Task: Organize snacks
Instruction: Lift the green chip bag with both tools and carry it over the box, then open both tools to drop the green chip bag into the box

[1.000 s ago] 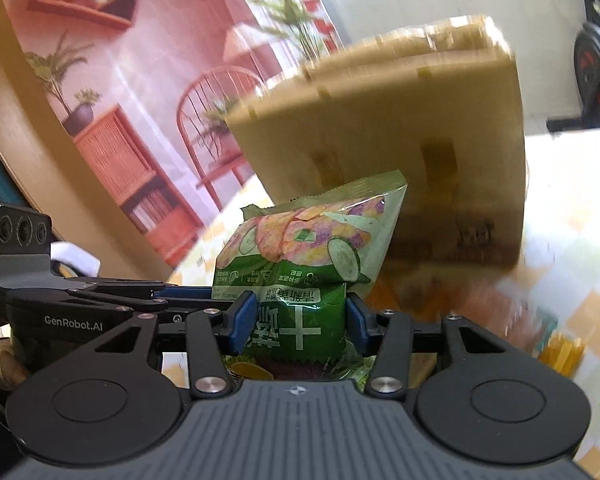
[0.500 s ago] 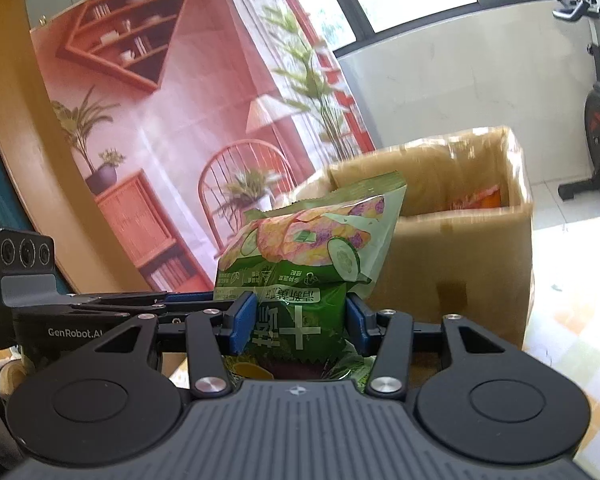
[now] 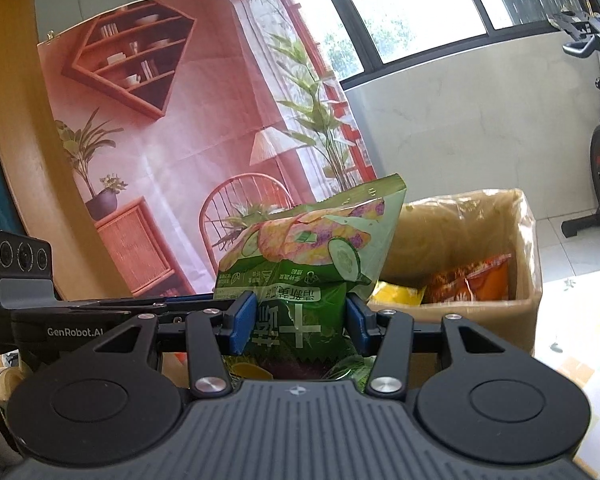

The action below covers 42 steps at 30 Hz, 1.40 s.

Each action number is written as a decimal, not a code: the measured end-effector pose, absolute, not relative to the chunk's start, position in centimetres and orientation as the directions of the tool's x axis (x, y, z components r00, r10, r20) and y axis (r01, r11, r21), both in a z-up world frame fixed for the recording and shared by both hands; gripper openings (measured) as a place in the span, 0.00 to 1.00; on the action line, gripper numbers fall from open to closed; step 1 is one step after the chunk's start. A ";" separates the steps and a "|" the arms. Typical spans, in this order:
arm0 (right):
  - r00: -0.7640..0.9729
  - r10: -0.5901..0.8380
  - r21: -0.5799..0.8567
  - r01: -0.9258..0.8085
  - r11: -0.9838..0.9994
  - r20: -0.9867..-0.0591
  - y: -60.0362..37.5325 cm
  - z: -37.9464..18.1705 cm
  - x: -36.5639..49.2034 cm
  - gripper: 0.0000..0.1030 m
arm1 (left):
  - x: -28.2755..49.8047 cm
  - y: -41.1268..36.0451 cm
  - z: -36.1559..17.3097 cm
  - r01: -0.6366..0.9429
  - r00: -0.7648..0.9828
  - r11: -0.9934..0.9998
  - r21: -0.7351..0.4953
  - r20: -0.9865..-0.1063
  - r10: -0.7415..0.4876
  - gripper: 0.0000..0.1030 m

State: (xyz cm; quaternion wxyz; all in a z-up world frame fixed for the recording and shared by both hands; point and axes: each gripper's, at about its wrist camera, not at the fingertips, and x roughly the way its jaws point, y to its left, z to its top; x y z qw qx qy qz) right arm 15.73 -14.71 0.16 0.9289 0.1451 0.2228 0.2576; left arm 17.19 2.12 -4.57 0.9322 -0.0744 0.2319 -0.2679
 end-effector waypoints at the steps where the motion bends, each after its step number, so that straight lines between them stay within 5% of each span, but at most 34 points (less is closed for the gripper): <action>1: 0.769 0.543 0.385 -0.415 0.825 -0.336 -14.7 0.3 16.1 0.49 | 17.4 2.0 -4.4 0.464 0.752 0.847 -0.260 -0.391 -0.531 0.46; 19: 0.811 0.509 0.330 -0.415 0.848 -0.289 -15.0 1.3 22.8 0.49 | 23.3 1.5 -3.7 0.425 0.789 0.869 -0.253 -0.366 -0.493 0.44; 42: 0.796 0.464 0.417 -0.298 0.859 -0.388 -17.1 -3.8 29.7 0.48 | 29.2 -0.1 -6.7 0.364 0.726 0.896 -0.252 -0.526 -0.443 0.44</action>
